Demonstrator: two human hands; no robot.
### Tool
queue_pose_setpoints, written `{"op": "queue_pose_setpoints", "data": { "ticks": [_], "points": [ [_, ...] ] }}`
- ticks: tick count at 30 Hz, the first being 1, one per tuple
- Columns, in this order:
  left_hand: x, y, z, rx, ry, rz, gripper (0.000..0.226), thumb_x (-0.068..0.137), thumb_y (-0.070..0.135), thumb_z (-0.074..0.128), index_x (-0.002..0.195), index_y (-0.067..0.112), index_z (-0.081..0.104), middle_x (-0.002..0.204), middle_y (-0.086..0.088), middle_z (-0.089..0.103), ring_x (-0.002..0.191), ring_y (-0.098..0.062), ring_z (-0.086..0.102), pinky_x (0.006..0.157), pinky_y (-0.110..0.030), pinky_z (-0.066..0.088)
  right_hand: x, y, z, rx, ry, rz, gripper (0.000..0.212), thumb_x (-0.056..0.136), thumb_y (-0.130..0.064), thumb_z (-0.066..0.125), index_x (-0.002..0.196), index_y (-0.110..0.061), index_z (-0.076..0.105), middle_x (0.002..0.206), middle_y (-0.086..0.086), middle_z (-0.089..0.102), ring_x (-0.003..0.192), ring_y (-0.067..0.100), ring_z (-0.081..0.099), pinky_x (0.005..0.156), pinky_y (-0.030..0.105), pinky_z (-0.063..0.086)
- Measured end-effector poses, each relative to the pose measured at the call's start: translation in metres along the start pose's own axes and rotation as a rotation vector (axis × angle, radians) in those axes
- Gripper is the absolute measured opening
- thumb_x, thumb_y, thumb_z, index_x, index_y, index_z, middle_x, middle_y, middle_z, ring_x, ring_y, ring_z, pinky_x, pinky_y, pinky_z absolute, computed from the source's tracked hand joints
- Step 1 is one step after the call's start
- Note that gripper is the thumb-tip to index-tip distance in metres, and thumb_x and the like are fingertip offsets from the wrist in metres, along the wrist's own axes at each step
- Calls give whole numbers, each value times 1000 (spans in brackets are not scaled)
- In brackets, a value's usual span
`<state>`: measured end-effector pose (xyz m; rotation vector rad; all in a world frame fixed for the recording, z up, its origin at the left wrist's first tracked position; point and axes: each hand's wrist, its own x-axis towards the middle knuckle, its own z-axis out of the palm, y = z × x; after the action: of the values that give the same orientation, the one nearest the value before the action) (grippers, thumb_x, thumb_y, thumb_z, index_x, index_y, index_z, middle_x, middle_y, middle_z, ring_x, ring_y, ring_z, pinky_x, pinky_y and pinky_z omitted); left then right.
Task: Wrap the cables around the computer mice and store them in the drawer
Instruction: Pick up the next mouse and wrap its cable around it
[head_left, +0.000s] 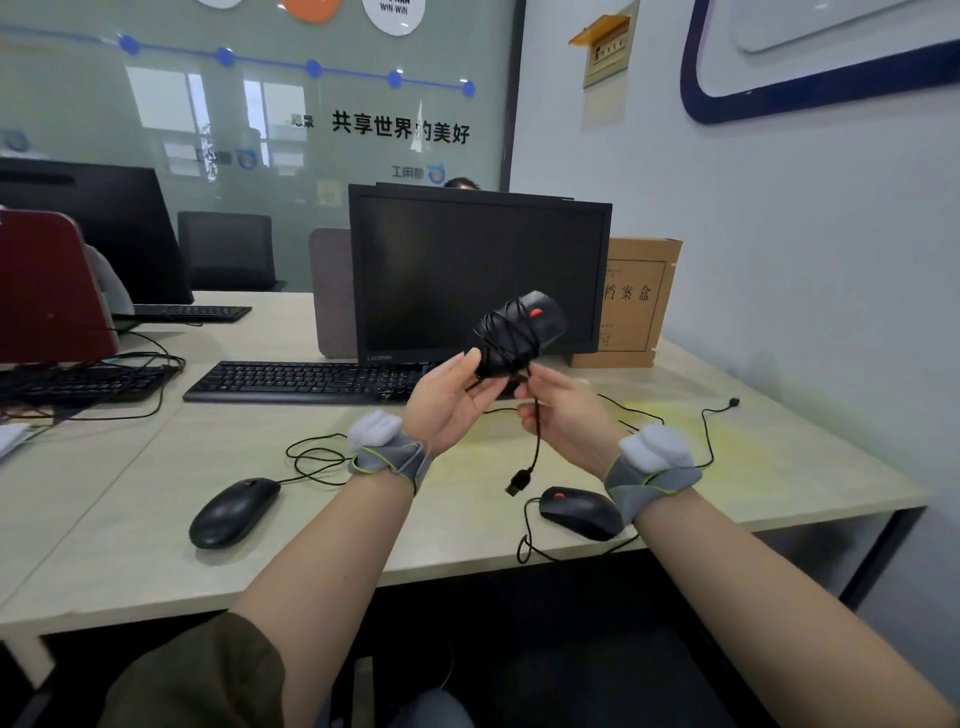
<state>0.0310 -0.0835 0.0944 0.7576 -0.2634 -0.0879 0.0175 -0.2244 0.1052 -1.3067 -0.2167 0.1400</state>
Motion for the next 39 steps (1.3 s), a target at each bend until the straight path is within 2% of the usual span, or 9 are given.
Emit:
{"op": "queue_pose_setpoints", "data": {
  "ticks": [5,9,13,17,21,26,31,37,39],
  "points": [
    [-6,-6,-6,195,108,135,18,97,7,39,94,11,56,89,-6,58,82,-13,55,80,-21,49,-18,10,17,-371,-110,169,18,96,-9,41,104,-19,53,73,2,60,54,10,65,53,19,52],
    [-10,-2,-17,191,247,145,13,96,13,46,93,16,58,87,-3,59,81,-12,53,78,-26,45,-23,12,19,-550,-111,139,17,96,-17,42,108,-17,53,65,-3,54,47,6,57,47,16,45],
    [-15,5,-25,234,360,123,15,92,15,50,81,22,58,84,-3,58,79,-17,55,79,-42,50,-27,11,17,-713,-104,56,23,93,-12,42,105,-12,60,59,-2,44,39,9,43,42,17,34],
    [-21,5,-27,262,325,115,16,94,13,46,85,18,57,78,-4,57,78,-19,57,68,-37,53,-31,9,16,-952,-179,-67,26,92,-19,44,108,-21,64,60,-6,48,51,9,44,46,15,36],
    [-27,3,-32,368,253,4,13,95,12,44,98,15,56,87,-6,55,82,-22,56,73,-42,53,-31,6,10,-1061,-189,-183,18,89,-17,50,99,-26,63,66,-11,53,51,3,44,43,10,35],
    [-47,18,-50,527,179,-177,15,95,13,44,94,15,59,88,-6,51,77,-21,54,72,-43,54,-30,5,4,-1138,-201,-325,10,84,-23,64,87,-32,60,70,-15,58,57,-3,49,54,10,36],
    [-83,43,-83,672,173,-333,14,95,14,46,95,13,60,95,-6,54,77,-20,59,58,-35,59,-31,32,27,-1279,-331,-266,7,81,-35,67,79,-33,61,75,-18,58,67,0,51,60,21,38],
    [-132,66,-126,783,230,-559,15,94,16,46,103,9,55,89,-7,53,73,-21,56,53,-31,57,-42,81,76,-1115,-499,-205,17,79,-27,71,90,-22,59,79,-13,59,69,-2,52,60,5,40],
    [-156,71,-146,786,261,-630,14,94,17,45,96,9,56,87,-6,54,68,-18,59,53,-30,57,-47,103,95,-1090,-557,-184,20,79,-26,72,93,-21,58,80,-12,59,68,-3,51,62,3,39]
  ]
}}
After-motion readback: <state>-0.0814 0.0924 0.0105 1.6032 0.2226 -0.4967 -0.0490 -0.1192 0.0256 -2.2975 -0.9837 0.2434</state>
